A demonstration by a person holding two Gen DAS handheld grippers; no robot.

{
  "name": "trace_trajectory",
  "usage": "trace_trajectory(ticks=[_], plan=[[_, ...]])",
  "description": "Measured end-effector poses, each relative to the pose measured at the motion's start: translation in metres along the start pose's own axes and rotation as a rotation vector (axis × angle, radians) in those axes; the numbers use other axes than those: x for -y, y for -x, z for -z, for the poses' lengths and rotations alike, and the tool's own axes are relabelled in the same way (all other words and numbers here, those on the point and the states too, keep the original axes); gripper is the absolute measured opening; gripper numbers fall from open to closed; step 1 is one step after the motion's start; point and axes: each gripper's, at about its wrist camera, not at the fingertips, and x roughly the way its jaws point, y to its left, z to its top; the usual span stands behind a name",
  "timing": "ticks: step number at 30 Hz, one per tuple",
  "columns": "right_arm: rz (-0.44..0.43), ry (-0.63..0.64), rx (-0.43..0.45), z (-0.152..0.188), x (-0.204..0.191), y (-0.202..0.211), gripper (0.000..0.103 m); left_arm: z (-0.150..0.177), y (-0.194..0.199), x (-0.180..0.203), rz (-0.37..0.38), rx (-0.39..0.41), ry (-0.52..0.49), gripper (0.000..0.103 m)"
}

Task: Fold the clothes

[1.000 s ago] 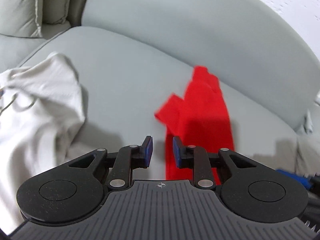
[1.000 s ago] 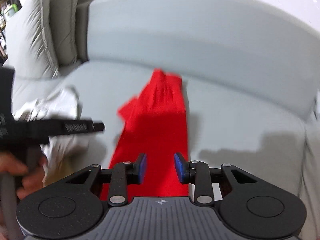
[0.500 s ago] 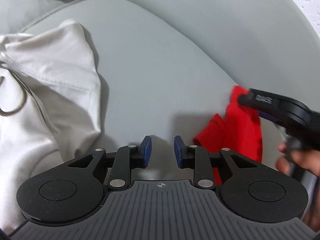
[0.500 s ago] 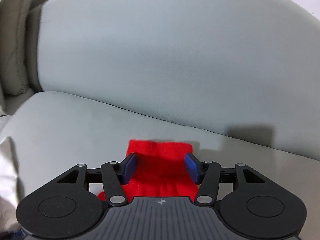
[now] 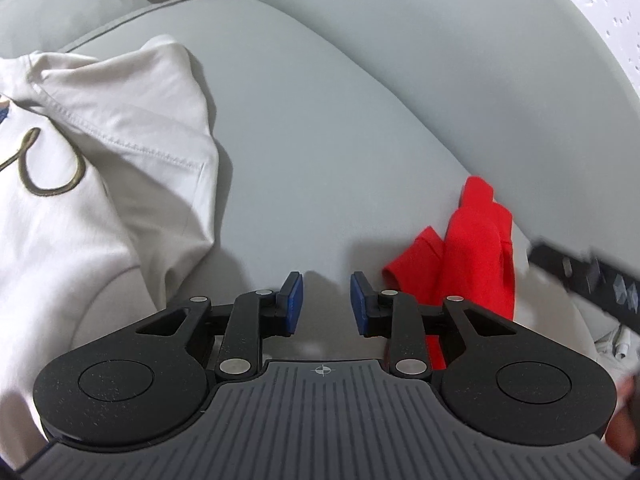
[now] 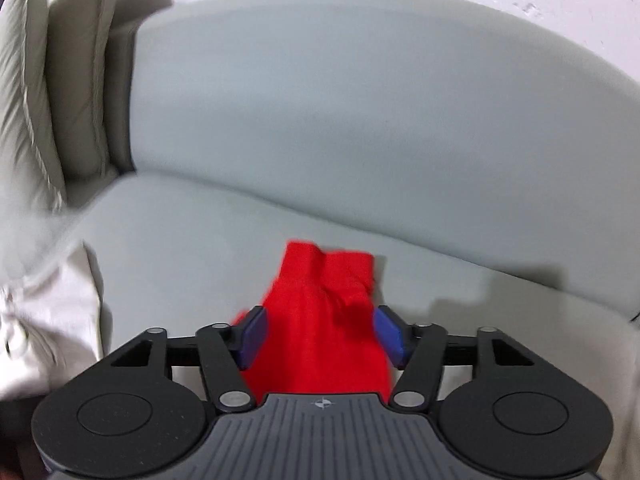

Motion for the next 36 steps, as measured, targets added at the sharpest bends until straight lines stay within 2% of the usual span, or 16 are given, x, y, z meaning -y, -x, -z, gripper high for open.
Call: trace_trajectory(ticks=[2,6,9,10,11,12,13,17,20,25,27,29,30,32,33,36], plan=[[0.010,-0.005,-0.016,-0.009,-0.005,-0.032,0.066,-0.005,-0.001,-0.005,-0.014,0.006,0.009,0.033],[0.080,0.019,-0.101,-0.021,-0.017,-0.084,0.070,-0.013,-0.010,-0.010,-0.017,-0.009,0.049,0.033],[0.109,0.050,-0.160,-0.019,-0.021,-0.107,0.076,-0.015,-0.015,-0.010,-0.018,-0.020,0.052,0.033],[0.116,0.050,-0.142,-0.018,-0.021,-0.110,0.072,-0.015,-0.016,-0.009,-0.018,-0.024,0.044,0.033],[0.114,0.046,-0.133,-0.018,-0.021,-0.109,0.058,-0.015,-0.016,-0.009,-0.016,-0.028,0.038,0.033],[0.103,0.037,-0.120,-0.019,-0.022,-0.105,0.027,-0.014,-0.014,-0.010,-0.015,-0.029,0.038,0.033],[0.094,0.030,-0.108,-0.020,-0.023,-0.101,0.010,-0.014,-0.012,-0.012,-0.011,-0.028,0.041,0.033],[0.081,0.061,-0.057,-0.019,-0.026,-0.062,0.011,-0.017,-0.011,-0.014,-0.012,-0.018,0.059,0.033],[0.036,0.097,-0.035,-0.005,-0.026,-0.011,0.011,-0.014,-0.008,-0.012,-0.012,-0.007,0.054,0.033],[-0.007,0.094,-0.307,0.066,-0.012,0.036,0.011,-0.009,-0.005,-0.008,-0.017,0.002,0.038,0.033],[-0.022,0.094,-0.411,0.094,-0.007,0.054,0.015,-0.008,-0.004,-0.006,-0.021,0.002,0.031,0.033],[-0.018,0.117,-0.444,0.109,-0.006,0.052,0.021,-0.008,-0.005,-0.004,-0.027,0.002,0.020,0.033],[-0.019,0.114,-0.393,0.105,-0.007,0.061,0.030,-0.008,-0.004,-0.003,-0.029,0.003,0.020,0.033],[-0.043,0.101,-0.279,0.090,-0.011,0.076,0.041,-0.007,-0.005,-0.001,-0.035,0.005,0.019,0.034],[-0.061,0.092,-0.223,0.081,-0.013,0.081,0.043,-0.007,-0.006,0.000,-0.039,0.005,0.017,0.034],[-0.068,0.079,-0.177,0.062,-0.021,0.069,0.041,-0.008,-0.009,0.002,-0.045,0.002,0.020,0.034]])
